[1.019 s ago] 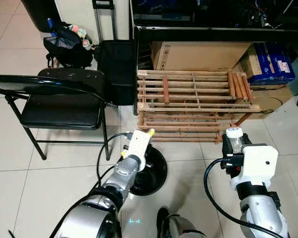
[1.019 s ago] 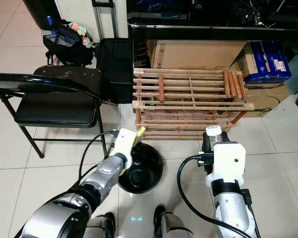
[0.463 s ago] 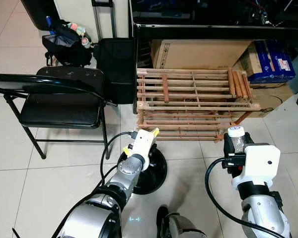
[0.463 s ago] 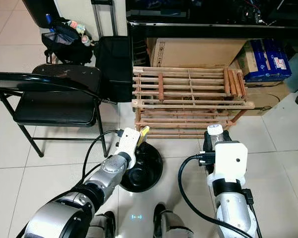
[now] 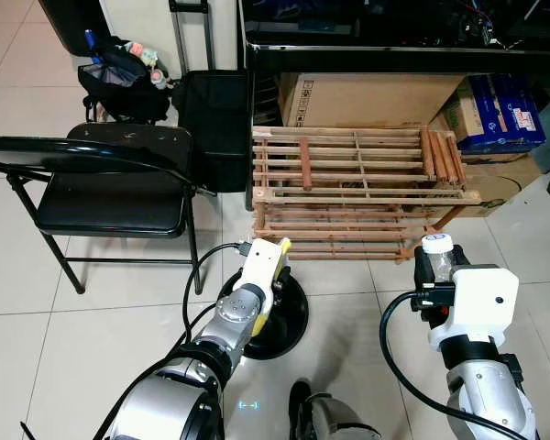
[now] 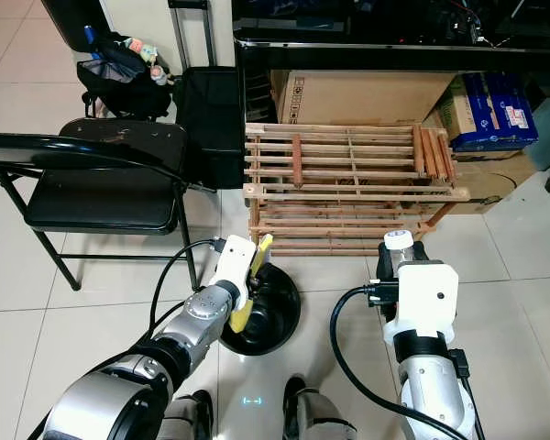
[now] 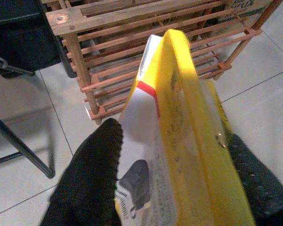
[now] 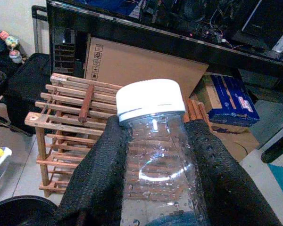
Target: Picking trash to rubbish bin
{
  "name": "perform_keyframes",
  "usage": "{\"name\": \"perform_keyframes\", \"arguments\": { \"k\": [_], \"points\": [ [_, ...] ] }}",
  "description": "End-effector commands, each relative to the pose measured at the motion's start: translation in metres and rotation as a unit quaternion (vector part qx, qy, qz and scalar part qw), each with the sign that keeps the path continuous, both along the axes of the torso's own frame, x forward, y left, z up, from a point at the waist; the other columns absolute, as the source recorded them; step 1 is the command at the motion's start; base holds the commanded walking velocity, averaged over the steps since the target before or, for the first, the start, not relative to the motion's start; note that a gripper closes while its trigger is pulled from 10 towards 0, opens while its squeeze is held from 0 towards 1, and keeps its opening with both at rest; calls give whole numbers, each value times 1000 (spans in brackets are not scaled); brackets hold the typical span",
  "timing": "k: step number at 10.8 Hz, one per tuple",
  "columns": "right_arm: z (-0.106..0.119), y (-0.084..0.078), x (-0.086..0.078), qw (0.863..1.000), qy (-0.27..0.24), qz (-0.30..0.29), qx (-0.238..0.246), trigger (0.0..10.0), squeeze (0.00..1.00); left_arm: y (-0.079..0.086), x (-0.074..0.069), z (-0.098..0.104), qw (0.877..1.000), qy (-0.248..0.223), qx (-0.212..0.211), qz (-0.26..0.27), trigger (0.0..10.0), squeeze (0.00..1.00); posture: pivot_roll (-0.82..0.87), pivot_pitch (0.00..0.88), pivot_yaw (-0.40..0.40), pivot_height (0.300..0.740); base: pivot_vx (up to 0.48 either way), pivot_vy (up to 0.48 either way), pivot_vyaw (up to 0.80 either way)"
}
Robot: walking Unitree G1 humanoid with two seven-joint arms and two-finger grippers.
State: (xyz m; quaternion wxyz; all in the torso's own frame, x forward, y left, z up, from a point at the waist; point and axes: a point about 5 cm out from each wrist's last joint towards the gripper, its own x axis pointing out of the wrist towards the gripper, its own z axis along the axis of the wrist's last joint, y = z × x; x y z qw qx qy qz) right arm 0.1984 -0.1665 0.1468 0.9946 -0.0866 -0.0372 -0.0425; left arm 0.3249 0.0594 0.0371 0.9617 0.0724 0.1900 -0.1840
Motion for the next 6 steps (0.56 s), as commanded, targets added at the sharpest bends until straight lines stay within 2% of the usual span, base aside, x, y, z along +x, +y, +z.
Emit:
{"name": "perform_keyframes", "arguments": {
  "k": [1,6],
  "points": [
    [2,-3,-3,1000,1,-4,-5,10000,0,-3,-3,-3,1000,7,2,-2,10000,1000,-99,249,-67,740,0,0,0],
    [2,-5,-1,1000,1,-2,-8,10000,0,-2,-3,-3,1000,8,4,3,10000,1000,-97,241,-70,740,0,0,0]
  ]
}}
